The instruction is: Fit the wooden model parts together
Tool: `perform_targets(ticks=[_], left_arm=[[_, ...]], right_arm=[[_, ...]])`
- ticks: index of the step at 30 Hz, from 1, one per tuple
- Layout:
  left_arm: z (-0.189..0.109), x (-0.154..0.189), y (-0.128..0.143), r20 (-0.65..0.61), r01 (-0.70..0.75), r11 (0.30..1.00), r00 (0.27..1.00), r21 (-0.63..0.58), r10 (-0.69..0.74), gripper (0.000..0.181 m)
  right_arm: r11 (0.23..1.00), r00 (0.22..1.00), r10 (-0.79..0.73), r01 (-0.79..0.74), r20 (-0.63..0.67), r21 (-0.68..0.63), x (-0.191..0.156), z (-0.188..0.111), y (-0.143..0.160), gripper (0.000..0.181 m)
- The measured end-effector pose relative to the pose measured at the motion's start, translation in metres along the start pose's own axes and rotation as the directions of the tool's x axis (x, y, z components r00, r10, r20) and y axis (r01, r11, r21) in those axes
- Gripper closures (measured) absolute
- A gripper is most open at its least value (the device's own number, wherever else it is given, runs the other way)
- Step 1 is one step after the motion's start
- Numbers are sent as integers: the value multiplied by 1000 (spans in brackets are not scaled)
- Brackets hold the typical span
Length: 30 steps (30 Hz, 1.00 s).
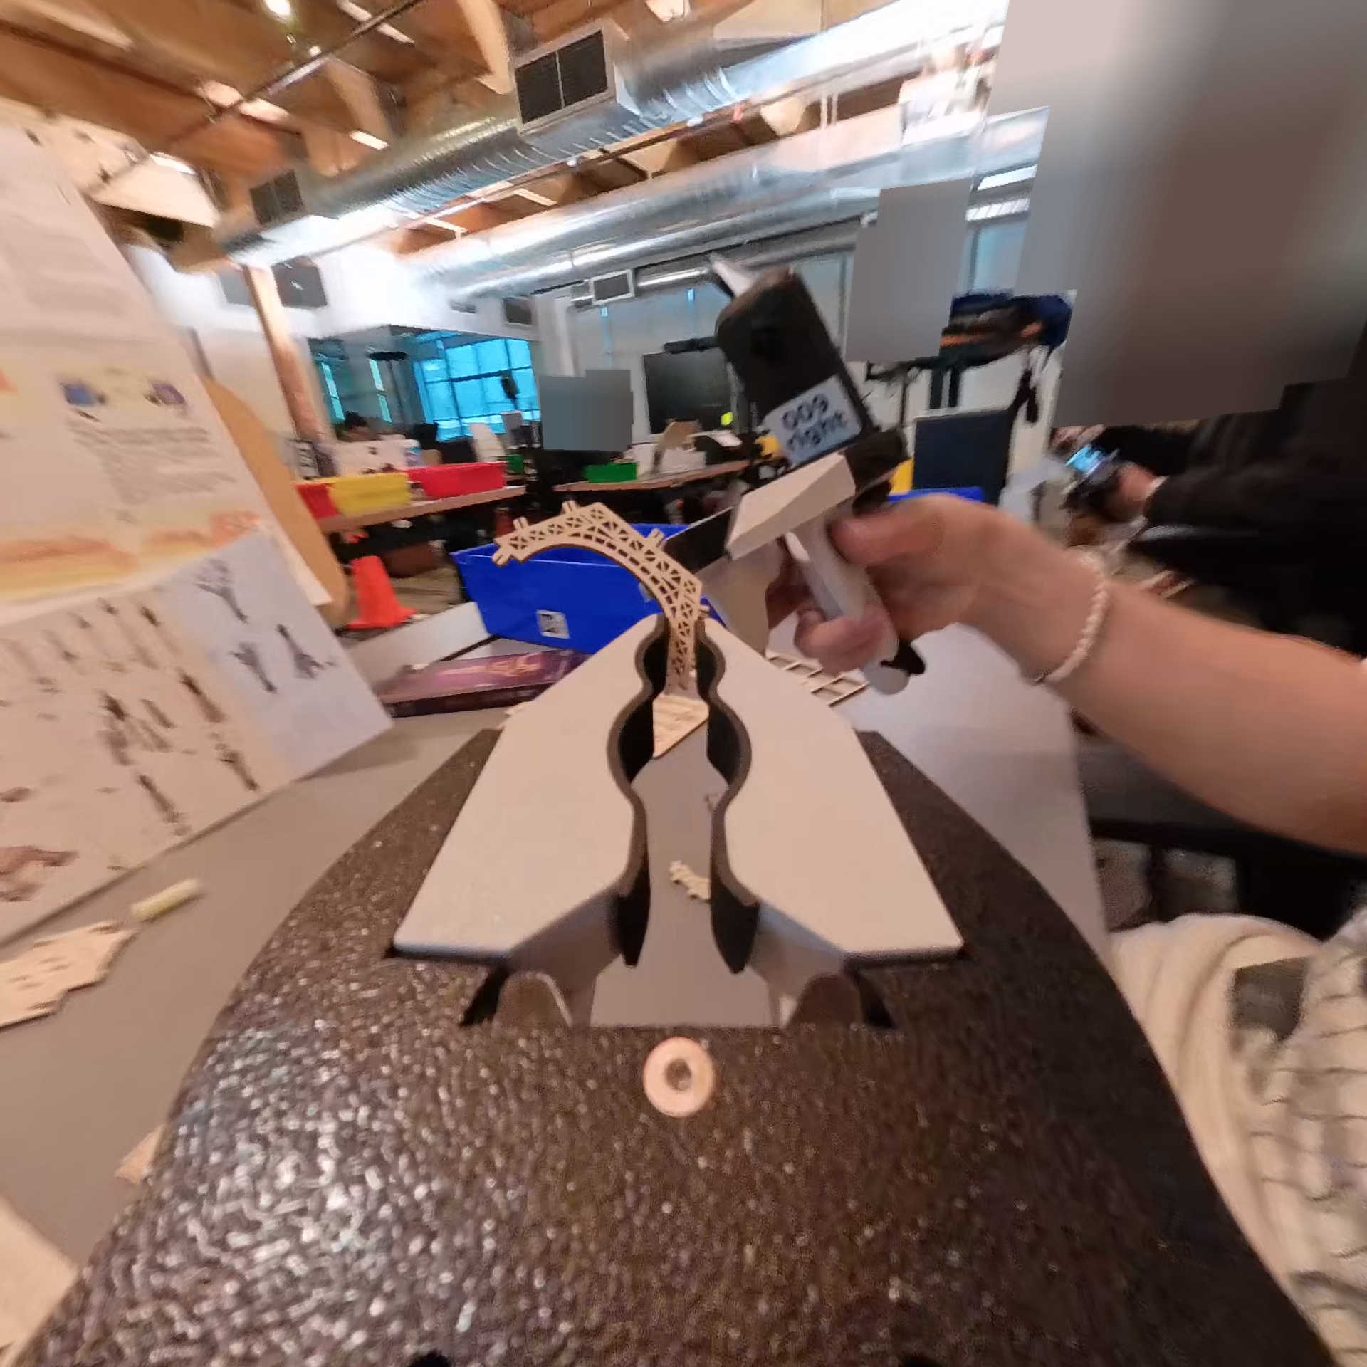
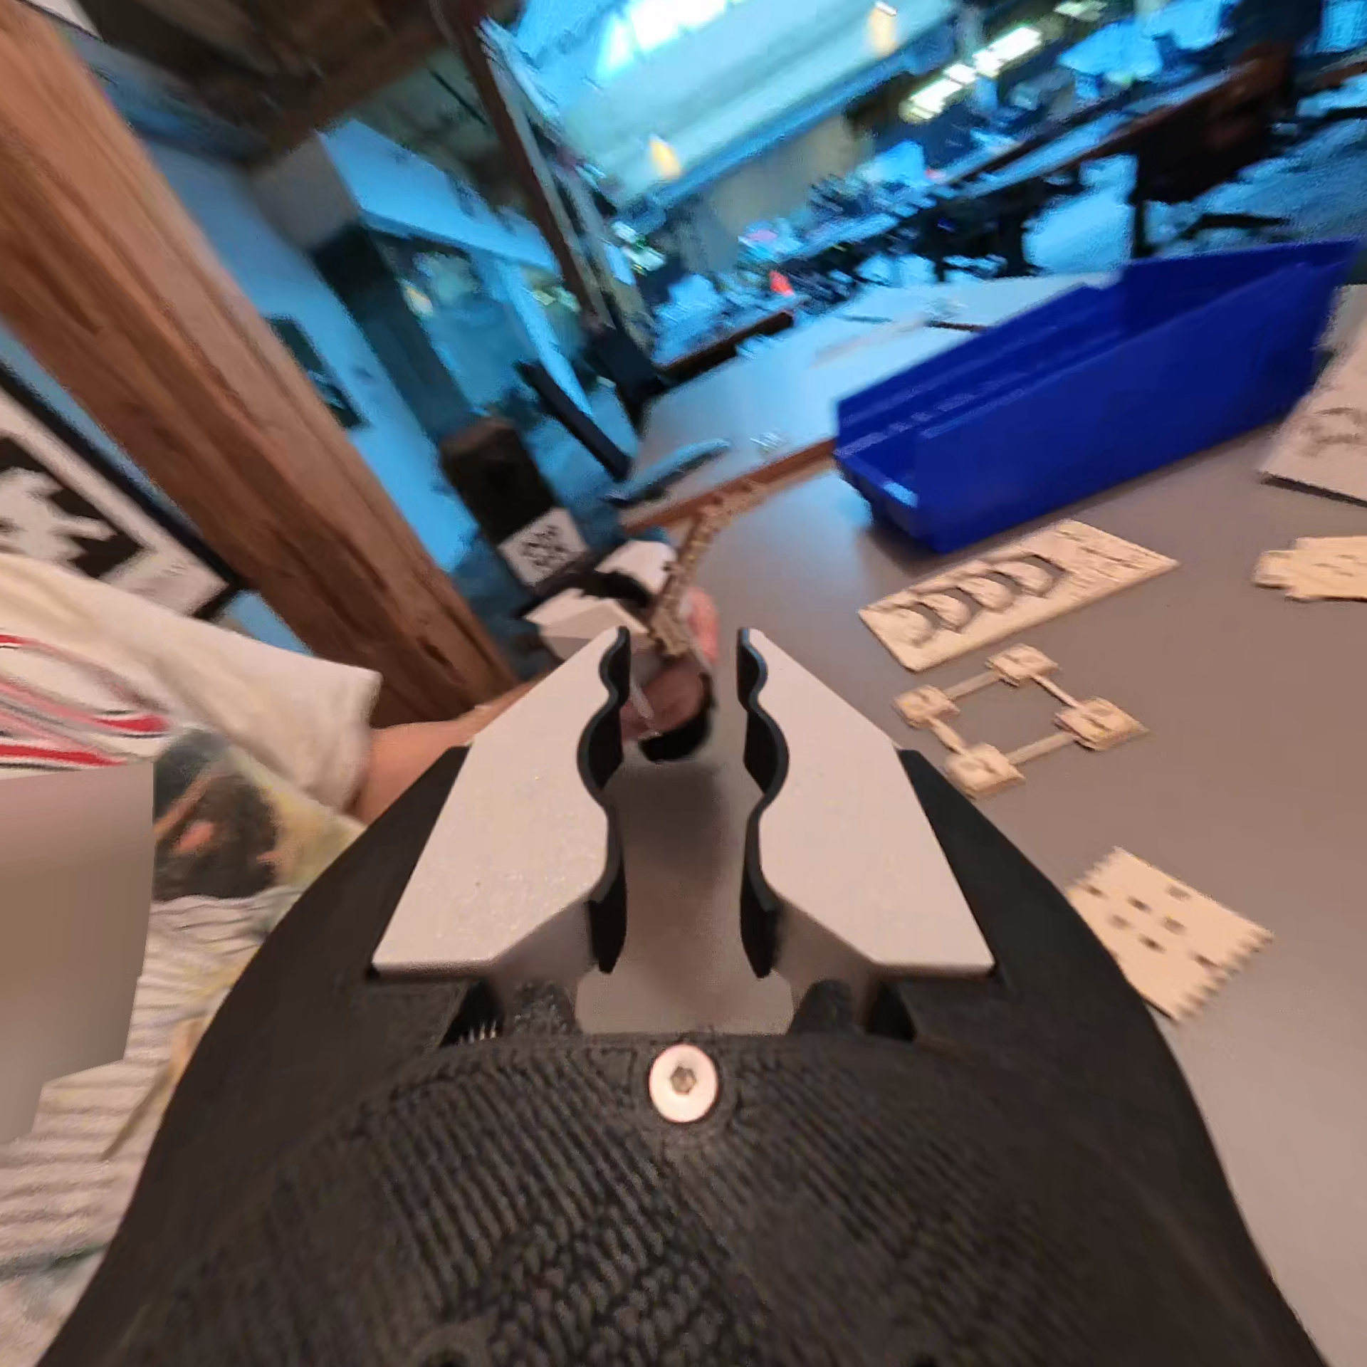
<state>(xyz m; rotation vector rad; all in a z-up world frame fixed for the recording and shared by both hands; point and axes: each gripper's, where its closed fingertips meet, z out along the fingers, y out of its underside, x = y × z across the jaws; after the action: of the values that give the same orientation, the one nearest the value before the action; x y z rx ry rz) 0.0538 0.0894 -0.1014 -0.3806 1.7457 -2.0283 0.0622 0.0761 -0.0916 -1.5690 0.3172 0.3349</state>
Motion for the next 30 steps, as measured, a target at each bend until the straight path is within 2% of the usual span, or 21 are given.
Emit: perform_targets(ticks=[2, 3, 5, 9, 12, 13, 14, 15, 16, 17, 18, 19, 20, 21, 22, 26, 28, 30], left_arm=[[1, 3, 5, 33, -116, 992, 993, -46, 117, 178], [2, 3, 6, 56, -175, 982, 982, -75, 179, 178], [6, 8, 7, 68, -283, 952, 954, -114, 292, 177], [11, 9, 12, 80, -381, 905, 913, -189, 401, 177], [12, 4, 15, 99, -393, 895, 902, -214, 420, 176], [10, -1, 16, 122, -380, 897, 903, -225, 412, 167], [8, -6, 16, 141, -359, 902, 906, -239, 398, 160], [5, -10, 16, 148, -334, 909, 915, -249, 376, 159], [2, -13, 14, 156, -305, 919, 924, -252, 349, 159], [0, -16, 10, 170, -274, 930, 932, -246, 319, 159], [-2, -17, 4, 179, -242, 942, 941, -234, 287, 160], [-3, -17, -2, 180, -210, 951, 951, -225, 253, 160], [-3, -18, -6, 180, -184, 955, 957, -232, 228, 161], [-2, -18, -9, 181, -172, 951, 958, -258, 222, 161], [-1, -17, -9, 169, -176, 939, 958, -295, 232, 160], [10, -10, -7, 130, -206, 868, 947, -451, 293, 152], [15, -12, -6, 133, -244, 822, 925, -514, 357, 144], [19, -14, -6, 108, -322, 764, 885, -559, 452, 145]], right_arm=[[998, 993, -54, 49, -102, -45, 10, 2, 5, 144], [997, 994, -59, 55, -92, -50, 8, 4, 6, 144], [998, 999, -27, 25, -34, -57, 2, 9, 8, 149], [996, 996, -66, 69, 66, -50, -10, 17, 8, 175], [966, 971, -239, 238, 0, -98, -2, 17, 10, 181], [931, 937, -348, 340, -43, -131, 4, 16, 10, 181], [870, 868, -483, 463, -110, -170, 12, 13, 7, 181], [771, 756, -634, 598, -166, -220, 17, 9, 3, 181], [620, 589, -784, 731, -195, -284, 20, 6, 0, 181], [432, 358, -898, 827, -255, -360, 24, 0, -11, 181], [228, 93, -948, 865, -304, -447, 27, -7, -24, 181], [35, -142, -947, 847, -288, -530, 26, -11, -31, 181], [-116, -321, -914, 792, -247, -600, 26, -13, -34, 181], [-205, -439, -873, 727, -214, -655, 27, -15, -37, 181], [-258, -494, -852, 683, -173, -683, 30, -14, -34, 181], [-395, -635, -768, 573, -84, -718, 29, -5, -29, 181], [-419, -657, -752, 540, -54, -730, 30, -2, -28, 181], [-439, -668, -743, 534, -43, -723, 29, 2, -25, 181]])
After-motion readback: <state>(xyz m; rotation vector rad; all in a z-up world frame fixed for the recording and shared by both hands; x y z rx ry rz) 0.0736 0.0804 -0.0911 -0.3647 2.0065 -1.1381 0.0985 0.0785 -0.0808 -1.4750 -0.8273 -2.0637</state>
